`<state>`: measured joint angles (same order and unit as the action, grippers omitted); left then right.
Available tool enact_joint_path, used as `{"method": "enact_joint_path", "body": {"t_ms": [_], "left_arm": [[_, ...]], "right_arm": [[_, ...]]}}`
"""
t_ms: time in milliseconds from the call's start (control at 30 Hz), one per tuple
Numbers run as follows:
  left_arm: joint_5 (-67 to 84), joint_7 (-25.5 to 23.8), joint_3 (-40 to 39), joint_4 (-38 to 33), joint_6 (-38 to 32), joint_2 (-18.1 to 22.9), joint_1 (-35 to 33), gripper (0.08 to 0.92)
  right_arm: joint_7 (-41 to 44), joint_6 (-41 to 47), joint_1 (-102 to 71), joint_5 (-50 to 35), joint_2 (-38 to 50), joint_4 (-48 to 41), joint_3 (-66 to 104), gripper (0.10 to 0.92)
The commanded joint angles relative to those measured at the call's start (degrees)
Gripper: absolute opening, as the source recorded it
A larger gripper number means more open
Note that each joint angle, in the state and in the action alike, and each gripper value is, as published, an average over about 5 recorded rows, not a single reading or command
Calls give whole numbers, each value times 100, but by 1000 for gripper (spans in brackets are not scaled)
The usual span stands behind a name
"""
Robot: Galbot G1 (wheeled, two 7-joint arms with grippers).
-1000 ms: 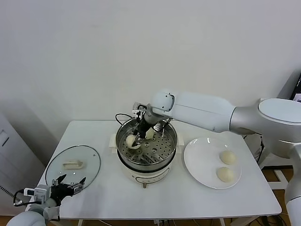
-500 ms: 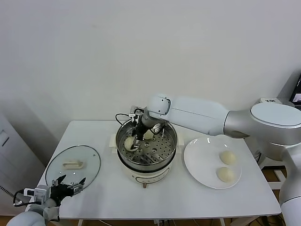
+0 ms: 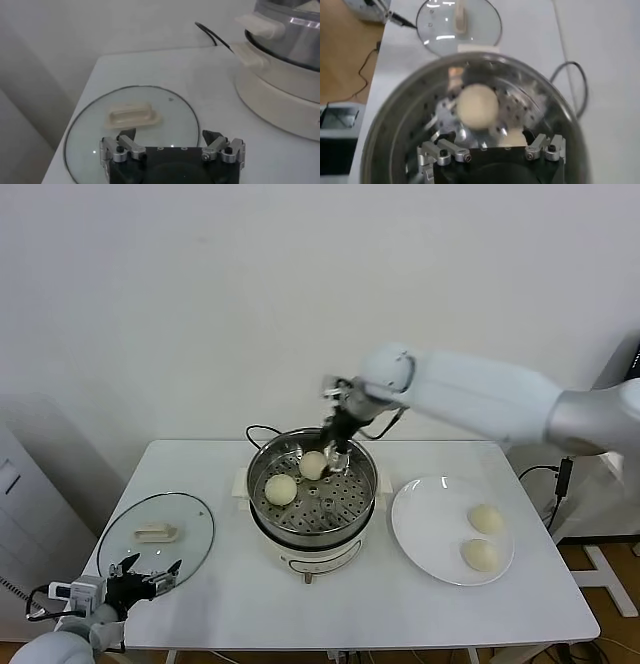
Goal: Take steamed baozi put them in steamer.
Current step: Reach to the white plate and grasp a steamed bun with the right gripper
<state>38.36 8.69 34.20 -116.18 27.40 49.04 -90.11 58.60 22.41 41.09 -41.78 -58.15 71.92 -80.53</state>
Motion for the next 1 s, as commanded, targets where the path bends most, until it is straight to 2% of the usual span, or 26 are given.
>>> {"method": "enact_joint_path", "body": {"t_ms": [33, 233, 433, 667, 1000], "left_arm": [[68, -3, 9, -4, -17, -55, 13, 823], [68, 1, 3, 10, -1, -52, 45, 823], [69, 4, 30, 4, 6, -64, 15, 823], [69, 3, 33, 23, 4, -62, 9, 823], [66, 3, 19, 29, 12, -48, 14, 823]], "right_arm": [[1308, -1034, 809, 1050, 1636, 394, -564, 823], [1466, -1451, 316, 1676, 2339, 439, -468, 823], [1522, -1766, -785, 2506, 2712, 240, 360, 823], [1524, -2036, -1695, 3264, 2737, -100, 1162, 823], [1467, -2156, -2717, 3633, 2646, -245, 1718, 823]]}}
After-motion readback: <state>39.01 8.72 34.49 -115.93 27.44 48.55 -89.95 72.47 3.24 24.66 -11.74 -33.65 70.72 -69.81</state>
